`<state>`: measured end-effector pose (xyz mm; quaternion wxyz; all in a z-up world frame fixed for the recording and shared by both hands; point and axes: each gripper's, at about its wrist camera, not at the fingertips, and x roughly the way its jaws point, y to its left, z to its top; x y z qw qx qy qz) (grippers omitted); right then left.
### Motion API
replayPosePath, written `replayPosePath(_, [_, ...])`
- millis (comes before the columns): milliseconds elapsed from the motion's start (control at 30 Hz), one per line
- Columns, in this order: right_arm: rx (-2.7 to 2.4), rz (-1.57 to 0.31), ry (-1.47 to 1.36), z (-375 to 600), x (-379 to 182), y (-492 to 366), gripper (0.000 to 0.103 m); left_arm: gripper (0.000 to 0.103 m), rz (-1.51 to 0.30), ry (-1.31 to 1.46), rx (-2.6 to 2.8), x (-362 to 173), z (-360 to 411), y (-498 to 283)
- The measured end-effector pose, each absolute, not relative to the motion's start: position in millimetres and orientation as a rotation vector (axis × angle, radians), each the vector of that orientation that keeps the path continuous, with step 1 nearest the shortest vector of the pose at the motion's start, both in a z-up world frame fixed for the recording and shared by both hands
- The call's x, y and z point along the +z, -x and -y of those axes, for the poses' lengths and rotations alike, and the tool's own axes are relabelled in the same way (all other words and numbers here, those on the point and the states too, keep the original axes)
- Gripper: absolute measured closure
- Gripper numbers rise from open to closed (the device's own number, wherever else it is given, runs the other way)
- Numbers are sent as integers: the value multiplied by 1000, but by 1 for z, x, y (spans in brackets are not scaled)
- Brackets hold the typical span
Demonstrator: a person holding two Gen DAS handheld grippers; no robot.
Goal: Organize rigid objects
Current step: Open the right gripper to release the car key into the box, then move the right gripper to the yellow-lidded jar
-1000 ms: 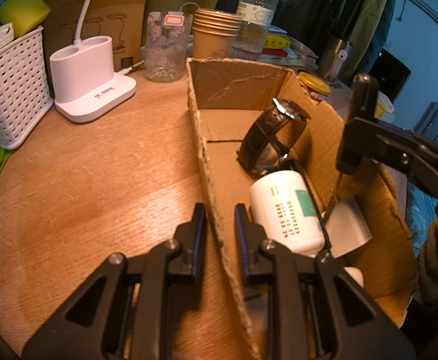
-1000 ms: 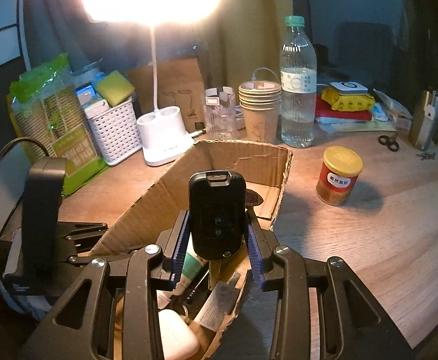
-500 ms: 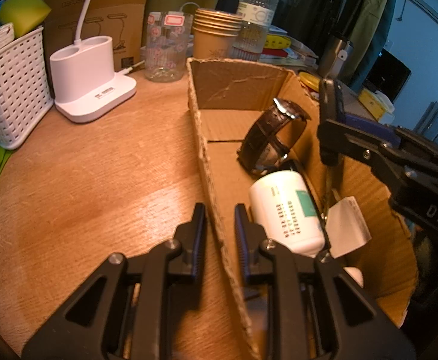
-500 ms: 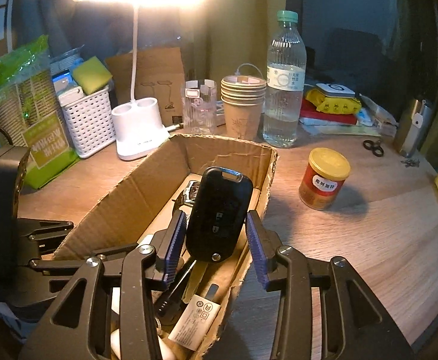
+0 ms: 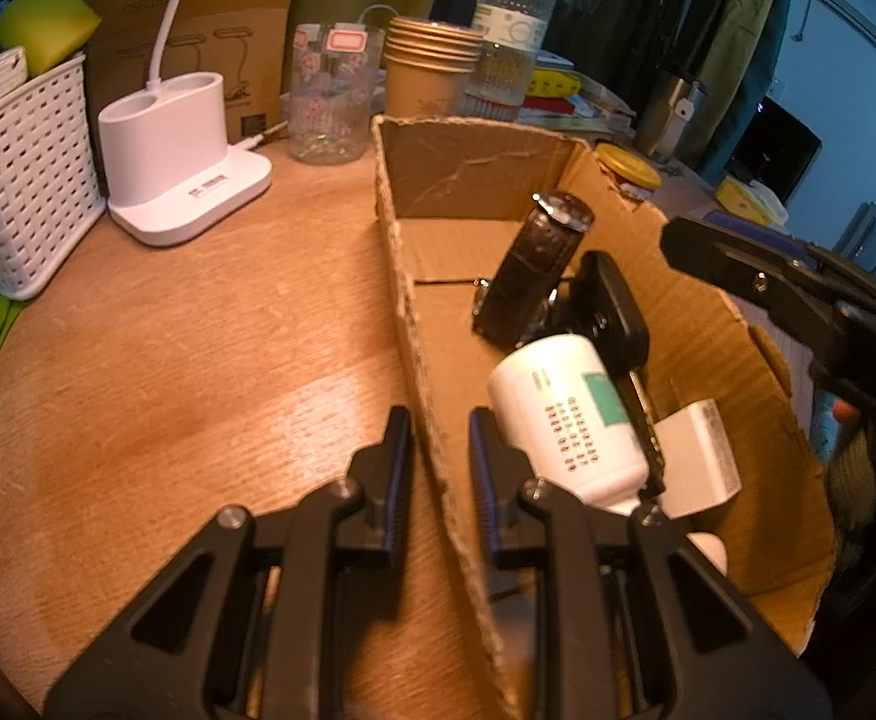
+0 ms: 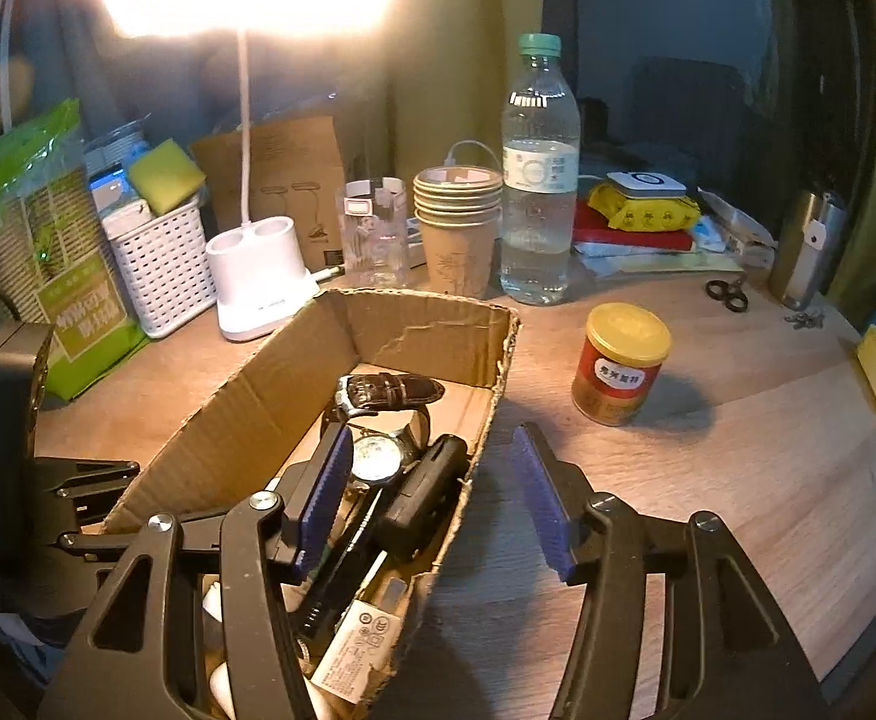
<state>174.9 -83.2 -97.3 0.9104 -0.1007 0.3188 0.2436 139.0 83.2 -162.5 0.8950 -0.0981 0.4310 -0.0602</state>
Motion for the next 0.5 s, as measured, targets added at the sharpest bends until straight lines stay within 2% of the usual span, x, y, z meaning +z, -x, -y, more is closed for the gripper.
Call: replayPosePath(500, [477,-625,172,101,-87,-178,44,82,-894,204,-125,-162,-83,-139])
